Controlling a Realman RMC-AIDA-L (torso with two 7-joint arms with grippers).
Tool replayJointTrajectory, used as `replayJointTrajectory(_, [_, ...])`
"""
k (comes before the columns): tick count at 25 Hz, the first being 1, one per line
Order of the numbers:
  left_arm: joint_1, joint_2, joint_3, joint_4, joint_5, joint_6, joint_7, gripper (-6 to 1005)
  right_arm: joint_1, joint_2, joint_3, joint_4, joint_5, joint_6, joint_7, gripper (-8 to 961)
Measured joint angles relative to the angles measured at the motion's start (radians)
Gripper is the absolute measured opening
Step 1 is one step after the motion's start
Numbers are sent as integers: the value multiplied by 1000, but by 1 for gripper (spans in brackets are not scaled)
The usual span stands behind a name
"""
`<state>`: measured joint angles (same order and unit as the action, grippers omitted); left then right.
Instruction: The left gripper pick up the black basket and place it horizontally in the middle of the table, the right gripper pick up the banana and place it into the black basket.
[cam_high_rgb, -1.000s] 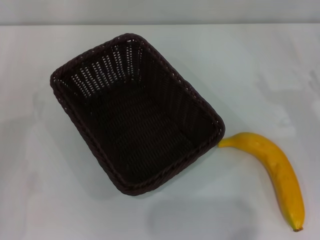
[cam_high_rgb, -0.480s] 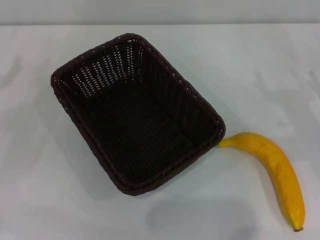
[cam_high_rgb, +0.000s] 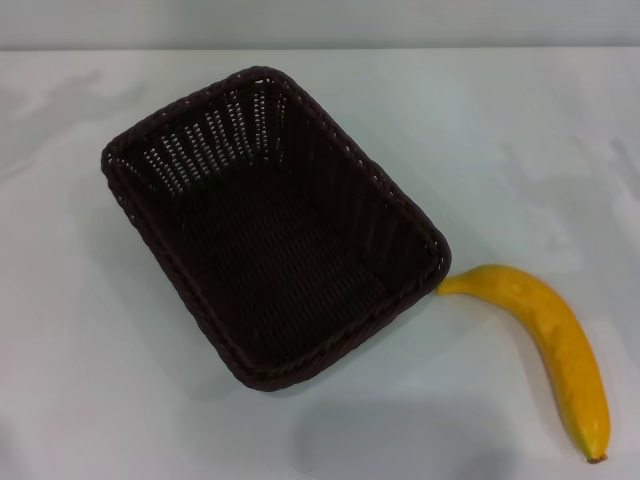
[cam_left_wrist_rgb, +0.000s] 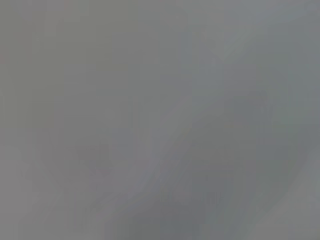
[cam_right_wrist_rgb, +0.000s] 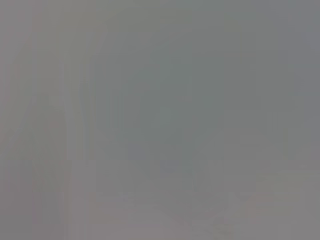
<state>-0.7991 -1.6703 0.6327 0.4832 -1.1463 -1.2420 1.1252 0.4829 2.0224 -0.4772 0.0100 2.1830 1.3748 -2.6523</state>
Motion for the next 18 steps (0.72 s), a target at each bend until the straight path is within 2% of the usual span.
replayJointTrajectory(2, [-61, 5, 1, 10, 112, -39, 5, 875, 0, 1, 0, 2, 0, 4, 0, 871])
replayJointTrajectory(3, [-92, 1, 6, 14, 167, -46, 15, 874, 0, 1, 0, 3, 0, 5, 0, 871])
replayJointTrajectory(7, [-181, -41, 74, 18, 325, -46, 67, 874, 0, 1, 0, 9, 0, 9, 0, 871])
replayJointTrajectory(11, [-212, -91, 126, 22, 369, -42, 137, 875, 3, 3, 0, 14, 0, 13, 0, 871])
replayJointTrajectory(18, [-201, -155, 139, 15, 419, 4, 214, 875, 9, 4, -1, 38, 0, 29, 0, 871])
